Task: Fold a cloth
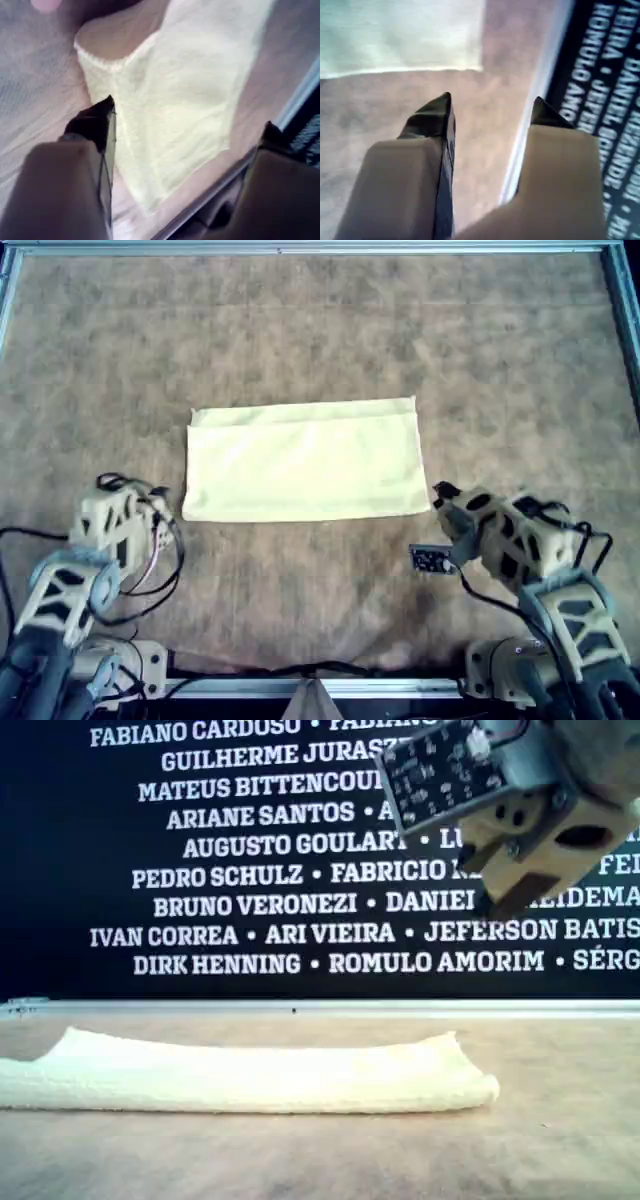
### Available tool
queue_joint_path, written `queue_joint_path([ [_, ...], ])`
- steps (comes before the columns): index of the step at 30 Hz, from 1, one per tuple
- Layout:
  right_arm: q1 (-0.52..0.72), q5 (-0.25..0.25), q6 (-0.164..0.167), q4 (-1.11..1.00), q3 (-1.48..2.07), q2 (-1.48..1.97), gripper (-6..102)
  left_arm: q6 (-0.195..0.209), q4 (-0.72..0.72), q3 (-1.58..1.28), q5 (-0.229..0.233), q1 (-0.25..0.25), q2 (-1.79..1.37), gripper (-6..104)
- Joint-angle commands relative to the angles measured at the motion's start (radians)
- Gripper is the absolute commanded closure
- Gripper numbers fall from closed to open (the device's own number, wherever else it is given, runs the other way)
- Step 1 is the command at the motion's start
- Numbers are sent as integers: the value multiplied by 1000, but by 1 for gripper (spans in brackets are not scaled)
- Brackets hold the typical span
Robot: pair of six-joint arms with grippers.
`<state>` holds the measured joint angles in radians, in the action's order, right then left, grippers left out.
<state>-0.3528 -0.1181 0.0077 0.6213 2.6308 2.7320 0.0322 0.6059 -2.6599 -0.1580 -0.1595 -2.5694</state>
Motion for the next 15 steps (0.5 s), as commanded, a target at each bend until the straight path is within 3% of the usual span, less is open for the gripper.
queue_joint_path([
  [1, 28, 5, 3, 8, 20, 140, 33, -3, -2, -38, 3, 54, -167, -2],
  [6, 210, 5, 3, 0, 84, 278, 33, -5, -2, -103, 3, 61, -308, -2],
  [9, 319, 2, 2, 5, 115, 339, 33, -5, -2, -120, 3, 106, -413, -2],
  [11, 351, 2, -6, 2, 140, 382, 33, -5, -2, -123, 3, 138, -474, -2],
  [15, 344, -12, 2, 11, 178, 396, 33, -5, -2, -124, 2, 135, -502, -2],
])
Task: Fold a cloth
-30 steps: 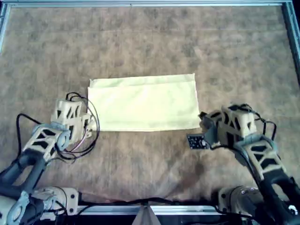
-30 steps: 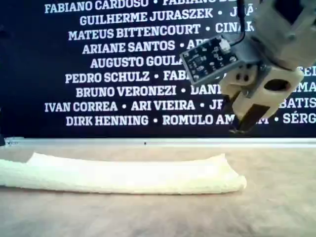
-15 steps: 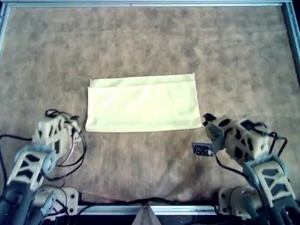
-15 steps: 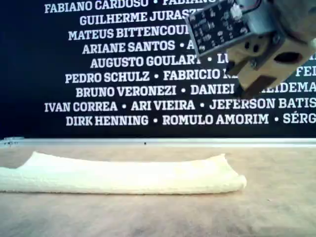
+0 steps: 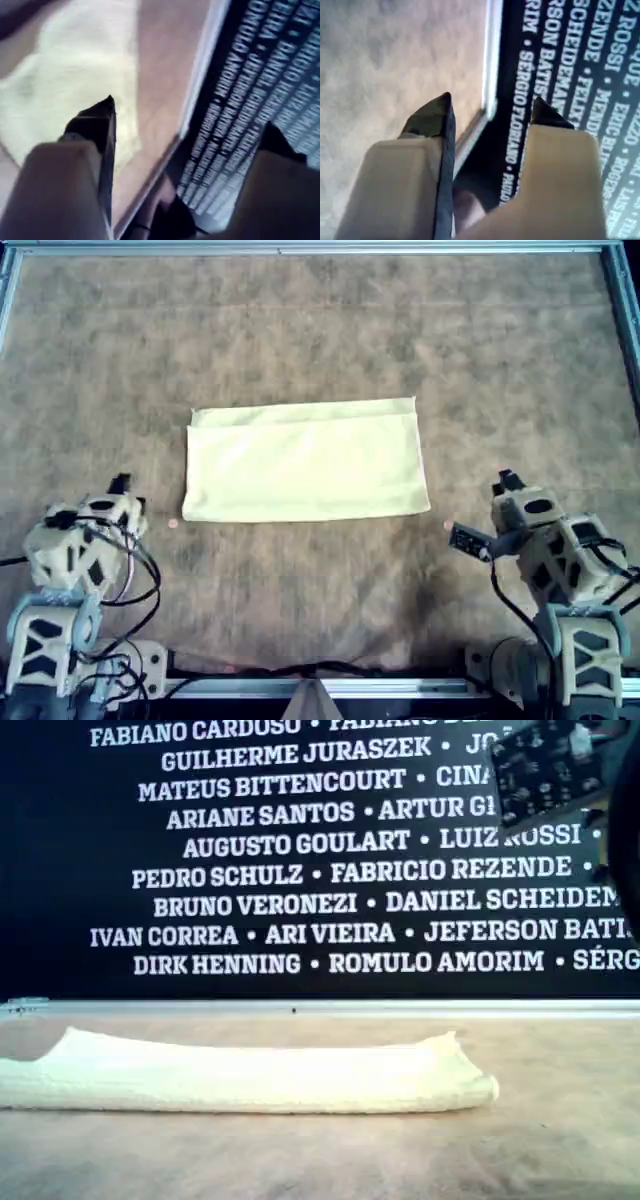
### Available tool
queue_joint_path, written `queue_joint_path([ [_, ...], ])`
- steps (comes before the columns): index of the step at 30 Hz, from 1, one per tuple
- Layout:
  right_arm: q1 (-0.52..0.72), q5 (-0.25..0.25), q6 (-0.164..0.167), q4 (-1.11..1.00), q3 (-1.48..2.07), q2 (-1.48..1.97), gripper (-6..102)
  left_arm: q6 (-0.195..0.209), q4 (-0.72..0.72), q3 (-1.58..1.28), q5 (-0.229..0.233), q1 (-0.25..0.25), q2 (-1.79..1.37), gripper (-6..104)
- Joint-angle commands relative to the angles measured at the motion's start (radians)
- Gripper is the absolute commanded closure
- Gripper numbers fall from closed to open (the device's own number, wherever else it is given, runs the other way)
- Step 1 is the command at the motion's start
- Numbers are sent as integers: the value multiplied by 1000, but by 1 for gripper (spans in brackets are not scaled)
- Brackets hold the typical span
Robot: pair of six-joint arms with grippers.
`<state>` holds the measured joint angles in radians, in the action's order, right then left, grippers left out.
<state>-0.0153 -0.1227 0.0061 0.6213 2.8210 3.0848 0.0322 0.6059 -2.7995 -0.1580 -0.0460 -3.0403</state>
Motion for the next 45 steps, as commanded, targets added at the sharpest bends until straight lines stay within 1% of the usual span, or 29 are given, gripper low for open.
queue_joint_path([
  [1, 3, -9, -2, 0, -3, 43, 33, -5, -2, 12, 2, 20, -31, -2],
  [6, -2, -11, 3, -3, 8, 8, 33, -5, -2, -89, 2, 21, -31, -2],
  [9, -15, -12, 5, -8, -29, -109, 33, -5, -3, -155, 2, 20, -32, -2],
  [14, -104, -9, 2, -77, -210, -514, 33, -5, -3, -169, 2, 26, -34, -2],
  [18, -129, -11, -14, -61, -426, -885, 32, -5, -3, -173, 2, 18, -34, -2],
  [21, -129, -8, -15, -61, -538, -1124, 27, -5, -3, -173, 2, 18, -34, -2],
  [24, -130, -11, -15, -60, -600, -1287, 20, -5, -3, -173, 2, 17, -34, -2],
  [26, -130, -11, -15, -60, -618, -1347, 18, -5, -3, -173, 2, 17, -34, -2],
  [34, -133, -12, -15, -60, -643, -1405, 18, -5, -3, -173, 2, 17, -34, -2],
  [39, -221, -11, -18, -60, -653, -1402, 17, -5, -2, -175, 2, 17, -34, -2],
  [40, -238, -11, -25, -60, -653, -1399, 17, -5, -2, -175, 2, 17, -34, -2],
  [41, -252, -11, -38, -60, -653, -1393, 17, -5, -2, -175, 2, 17, -32, -2],
  [43, -264, -11, -77, -60, -655, -1385, 17, -5, -2, -176, 2, 17, -32, -2],
  [44, -265, -11, -91, -60, -657, -1385, 17, -5, -2, -179, 2, 17, -32, -2],
  [45, -265, -11, -94, -63, -658, -1390, 17, -5, -2, -189, 2, 17, -32, -2],
])
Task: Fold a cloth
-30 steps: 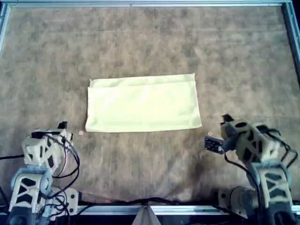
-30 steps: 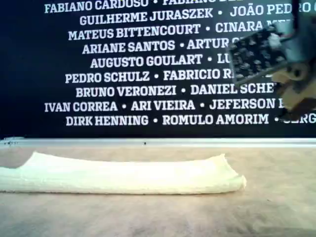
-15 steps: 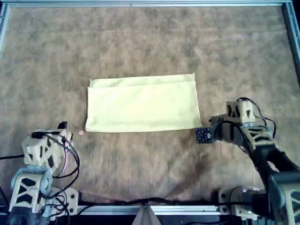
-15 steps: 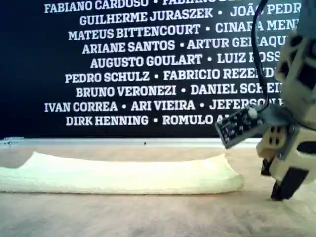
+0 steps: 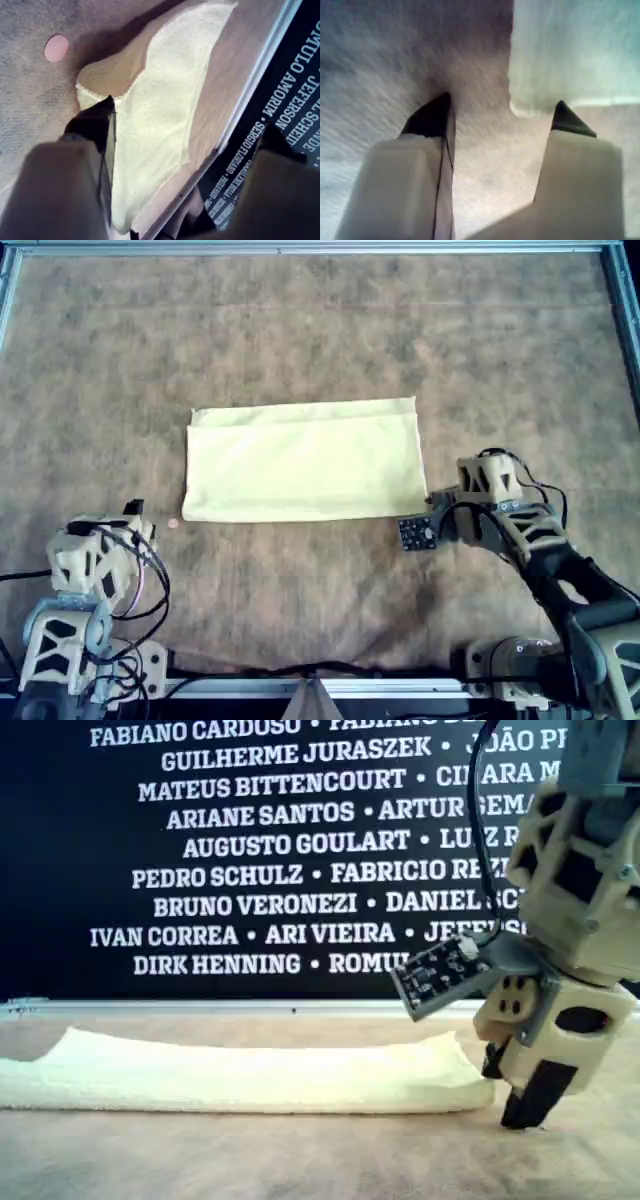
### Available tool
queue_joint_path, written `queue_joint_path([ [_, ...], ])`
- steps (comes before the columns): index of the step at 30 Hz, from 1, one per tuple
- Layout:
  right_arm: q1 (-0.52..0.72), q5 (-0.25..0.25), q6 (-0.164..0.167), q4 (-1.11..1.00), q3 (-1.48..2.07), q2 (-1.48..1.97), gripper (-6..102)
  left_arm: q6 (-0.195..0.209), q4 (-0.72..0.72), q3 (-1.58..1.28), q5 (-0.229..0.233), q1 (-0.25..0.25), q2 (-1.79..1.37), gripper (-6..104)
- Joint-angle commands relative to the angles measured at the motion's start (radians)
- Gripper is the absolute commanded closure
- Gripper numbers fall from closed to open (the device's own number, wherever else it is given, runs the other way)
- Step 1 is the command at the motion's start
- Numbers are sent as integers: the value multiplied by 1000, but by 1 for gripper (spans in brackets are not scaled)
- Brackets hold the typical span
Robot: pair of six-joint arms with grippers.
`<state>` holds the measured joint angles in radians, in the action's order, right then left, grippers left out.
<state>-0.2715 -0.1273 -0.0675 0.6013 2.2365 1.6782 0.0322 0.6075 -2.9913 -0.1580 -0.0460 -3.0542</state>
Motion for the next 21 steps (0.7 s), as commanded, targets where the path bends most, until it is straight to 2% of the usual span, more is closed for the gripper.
queue_joint_path([
  [1, -9, -6, -21, -46, -78, 8, 17, -5, -3, -6, 2, 15, -18, -2],
  [3, -9, -6, -29, -41, -101, -2, 17, -5, -3, -15, 2, 15, -18, -2],
  [21, -14, -6, -29, -40, -152, -6, 18, -5, -3, -15, 2, 15, -18, -2],
])
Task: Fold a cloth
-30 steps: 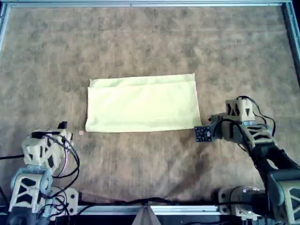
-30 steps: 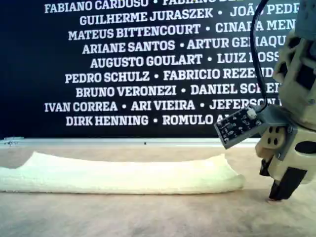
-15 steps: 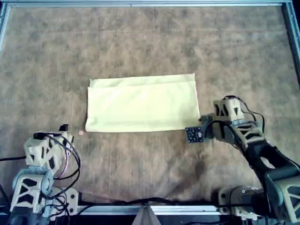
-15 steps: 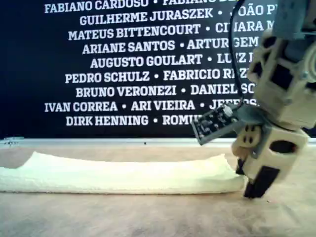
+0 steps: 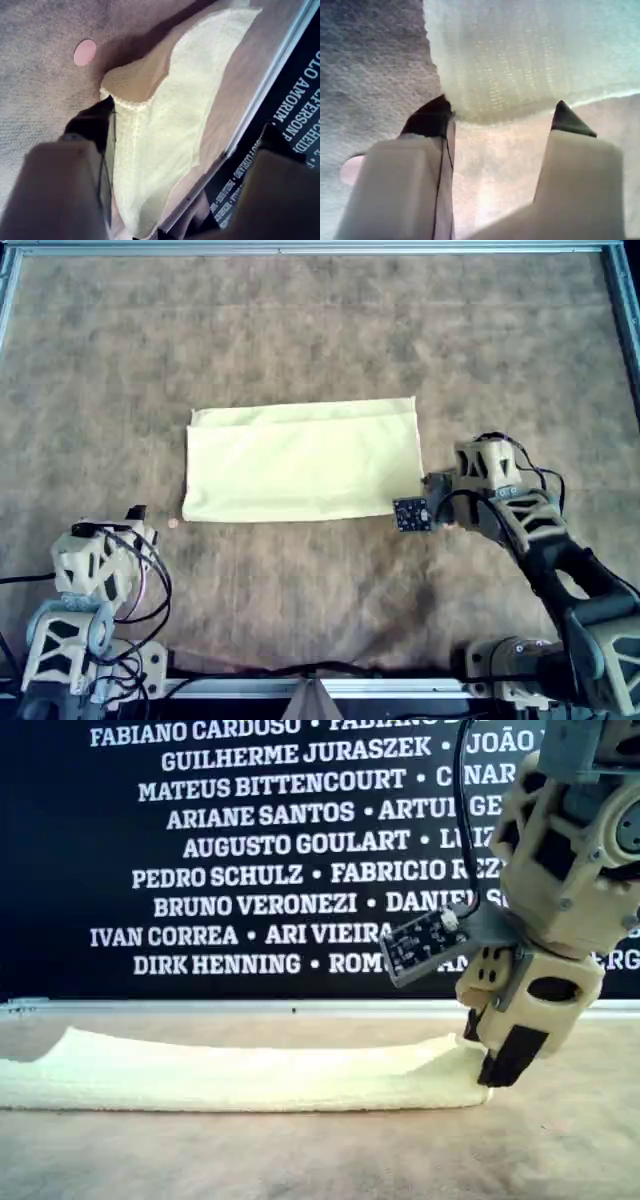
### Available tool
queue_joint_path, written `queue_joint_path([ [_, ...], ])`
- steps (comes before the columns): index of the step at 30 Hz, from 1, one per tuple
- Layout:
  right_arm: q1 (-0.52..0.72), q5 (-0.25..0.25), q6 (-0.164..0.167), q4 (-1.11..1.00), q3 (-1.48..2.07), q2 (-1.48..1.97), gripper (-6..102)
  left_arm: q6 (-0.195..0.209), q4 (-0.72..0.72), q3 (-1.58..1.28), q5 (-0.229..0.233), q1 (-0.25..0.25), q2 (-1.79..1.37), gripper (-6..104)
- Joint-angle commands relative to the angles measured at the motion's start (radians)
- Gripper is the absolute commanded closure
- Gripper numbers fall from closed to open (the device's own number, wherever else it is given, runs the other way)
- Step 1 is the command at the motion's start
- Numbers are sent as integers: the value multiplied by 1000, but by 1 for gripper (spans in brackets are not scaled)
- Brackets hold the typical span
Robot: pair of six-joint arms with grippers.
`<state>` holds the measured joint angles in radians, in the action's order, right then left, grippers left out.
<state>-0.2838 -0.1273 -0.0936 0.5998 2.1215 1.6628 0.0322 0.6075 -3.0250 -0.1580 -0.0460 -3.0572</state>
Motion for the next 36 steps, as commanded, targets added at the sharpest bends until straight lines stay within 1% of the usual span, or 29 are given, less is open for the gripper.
queue_joint_path([
  [1, -2, -6, -3, -38, -37, 9, 18, 3, -3, 18, 2, 15, -15, -2],
  [4, -5, -6, -3, -37, -35, 9, 18, 5, -3, 18, 2, 15, -14, -2],
  [9, -52, -6, -5, -35, -9, 11, 17, 5, -3, 18, 2, 15, -8, -2],
  [11, -67, 3, -5, -35, 2, 11, 17, 5, -3, 18, 2, 15, -6, -2],
  [17, -66, 11, -5, -37, 2, 8, 17, 5, -3, 18, 2, 15, -6, -2],
  [24, -71, 11, -5, -41, -72, -118, 17, 5, -3, 18, 2, 15, -5, -2],
  [26, -71, -3, -5, -38, -106, -143, 18, 5, -3, 18, 2, 15, -5, -2],
  [30, -72, 0, -5, -38, -126, -146, 18, 5, -3, 18, 2, 15, -5, -2],
  [31, -72, 0, -5, -38, -126, -144, 20, 5, -3, 18, 2, 15, -5, -2],
  [33, -72, -3, -5, -38, -126, -144, 26, 5, -3, 18, 2, 15, -5, -2],
  [34, -72, -3, -5, -38, -124, -144, 32, 5, -3, 18, 2, 15, -5, -2],
  [36, -71, -3, -5, -54, -120, -144, 46, 5, -3, 18, 2, 15, -5, -2],
])
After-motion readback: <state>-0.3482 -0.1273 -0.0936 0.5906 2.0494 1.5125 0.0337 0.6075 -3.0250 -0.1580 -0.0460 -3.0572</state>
